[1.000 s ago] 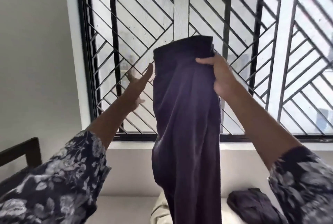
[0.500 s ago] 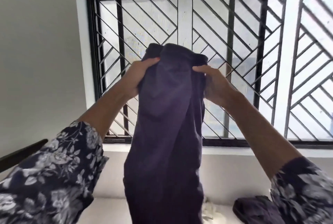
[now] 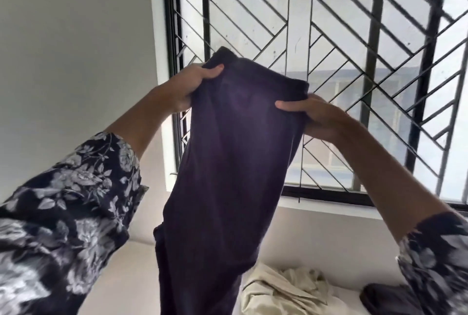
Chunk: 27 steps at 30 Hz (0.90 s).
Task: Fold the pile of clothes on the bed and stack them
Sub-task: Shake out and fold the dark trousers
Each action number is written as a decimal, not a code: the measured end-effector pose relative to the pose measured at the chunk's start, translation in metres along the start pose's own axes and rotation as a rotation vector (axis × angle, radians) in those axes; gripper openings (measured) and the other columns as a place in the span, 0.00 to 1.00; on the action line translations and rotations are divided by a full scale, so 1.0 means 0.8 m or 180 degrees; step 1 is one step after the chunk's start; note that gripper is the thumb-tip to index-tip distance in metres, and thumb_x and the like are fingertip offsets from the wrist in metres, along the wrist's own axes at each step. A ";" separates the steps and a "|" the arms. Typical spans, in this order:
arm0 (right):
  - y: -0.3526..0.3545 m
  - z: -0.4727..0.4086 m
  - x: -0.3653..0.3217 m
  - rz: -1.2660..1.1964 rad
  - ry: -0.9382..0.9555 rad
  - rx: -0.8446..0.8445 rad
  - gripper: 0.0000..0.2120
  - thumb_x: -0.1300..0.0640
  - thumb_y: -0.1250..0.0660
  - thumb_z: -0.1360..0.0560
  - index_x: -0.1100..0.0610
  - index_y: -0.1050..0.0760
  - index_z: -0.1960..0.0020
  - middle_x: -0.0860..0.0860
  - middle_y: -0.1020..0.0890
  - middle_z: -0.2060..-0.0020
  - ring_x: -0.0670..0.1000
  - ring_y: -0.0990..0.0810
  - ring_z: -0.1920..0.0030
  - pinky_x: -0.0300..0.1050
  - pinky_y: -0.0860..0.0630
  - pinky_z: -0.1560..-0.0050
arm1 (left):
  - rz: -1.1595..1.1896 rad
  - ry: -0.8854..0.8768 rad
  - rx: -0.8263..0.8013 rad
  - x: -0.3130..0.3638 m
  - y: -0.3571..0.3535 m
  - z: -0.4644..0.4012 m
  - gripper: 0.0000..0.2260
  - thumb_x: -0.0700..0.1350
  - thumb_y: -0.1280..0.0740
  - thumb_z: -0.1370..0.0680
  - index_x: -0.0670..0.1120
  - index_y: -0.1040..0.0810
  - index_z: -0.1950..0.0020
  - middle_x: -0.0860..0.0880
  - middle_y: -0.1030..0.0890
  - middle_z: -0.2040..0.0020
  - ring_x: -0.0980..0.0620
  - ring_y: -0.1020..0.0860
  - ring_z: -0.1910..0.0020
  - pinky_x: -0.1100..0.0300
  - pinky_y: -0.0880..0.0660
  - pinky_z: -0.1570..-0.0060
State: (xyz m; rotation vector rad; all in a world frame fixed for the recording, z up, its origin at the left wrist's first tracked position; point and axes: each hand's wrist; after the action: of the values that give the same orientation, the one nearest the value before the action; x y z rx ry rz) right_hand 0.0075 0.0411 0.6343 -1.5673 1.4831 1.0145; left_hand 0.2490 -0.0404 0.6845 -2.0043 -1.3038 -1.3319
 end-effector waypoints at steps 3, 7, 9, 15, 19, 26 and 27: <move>-0.012 -0.012 -0.003 0.0401 -0.0248 -0.0134 0.16 0.68 0.32 0.28 0.64 0.23 0.40 0.57 0.16 0.48 0.54 0.17 0.48 0.44 0.19 0.52 | -0.0913 0.0075 -0.0040 -0.008 0.028 0.015 0.10 0.49 0.38 0.20 0.44 0.21 0.49 0.52 0.16 0.57 0.56 0.18 0.57 0.60 0.21 0.54; -0.031 -0.025 0.003 0.0692 -0.0627 -0.0373 0.18 0.66 0.30 0.30 0.64 0.23 0.40 0.58 0.17 0.46 0.54 0.17 0.46 0.47 0.21 0.43 | -0.1563 0.0324 -0.0105 -0.016 0.062 0.033 0.11 0.51 0.37 0.21 0.46 0.21 0.47 0.50 0.16 0.51 0.54 0.18 0.52 0.58 0.21 0.52; -0.041 -0.028 0.004 0.0685 -0.0530 -0.0478 0.16 0.64 0.29 0.29 0.63 0.22 0.42 0.57 0.16 0.47 0.53 0.17 0.47 0.44 0.20 0.46 | -0.1333 0.0280 -0.0039 -0.021 0.074 0.042 0.12 0.53 0.36 0.23 0.46 0.21 0.47 0.51 0.16 0.53 0.54 0.19 0.53 0.61 0.20 0.55; -0.071 -0.039 -0.016 0.0586 0.0151 -0.0663 0.15 0.54 0.29 0.32 0.59 0.19 0.48 0.55 0.15 0.52 0.51 0.15 0.54 0.41 0.20 0.55 | -0.0619 -0.0330 -0.0116 -0.021 0.102 0.056 0.18 0.52 0.34 0.27 0.44 0.24 0.42 0.50 0.17 0.51 0.54 0.19 0.51 0.64 0.22 0.55; -0.081 -0.068 -0.023 0.0558 0.0360 -0.0559 0.10 0.54 0.29 0.32 0.57 0.18 0.52 0.52 0.14 0.55 0.48 0.15 0.57 0.39 0.20 0.57 | -0.0532 -0.0439 -0.0050 -0.015 0.120 0.042 0.14 0.50 0.37 0.25 0.43 0.24 0.44 0.50 0.17 0.53 0.55 0.18 0.53 0.64 0.21 0.55; -0.066 -0.171 0.075 0.2298 -0.0419 -0.0537 0.21 0.39 0.27 0.34 0.51 0.20 0.48 0.48 0.15 0.53 0.49 0.17 0.53 0.46 0.22 0.52 | -0.1589 0.0424 0.0014 -0.136 0.173 -0.018 0.12 0.53 0.35 0.23 0.46 0.21 0.46 0.51 0.17 0.51 0.53 0.20 0.49 0.59 0.24 0.47; -0.063 -0.186 0.098 0.2643 -0.0574 -0.0519 0.20 0.37 0.28 0.33 0.52 0.20 0.50 0.47 0.16 0.58 0.48 0.20 0.59 0.41 0.26 0.60 | -0.1853 0.0525 -0.0006 -0.160 0.177 -0.028 0.13 0.53 0.35 0.22 0.46 0.22 0.44 0.51 0.18 0.48 0.53 0.20 0.47 0.60 0.25 0.46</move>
State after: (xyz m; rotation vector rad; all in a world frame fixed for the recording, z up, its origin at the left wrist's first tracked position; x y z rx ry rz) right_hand 0.0678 -0.1234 0.6246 -0.8953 1.9987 1.7155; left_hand 0.3461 -0.1863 0.6057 -1.5219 -1.8836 -1.6965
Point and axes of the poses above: each hand's wrist, its own z-axis away from the middle knuckle, its own y-axis out of the back of the hand, x = y × z
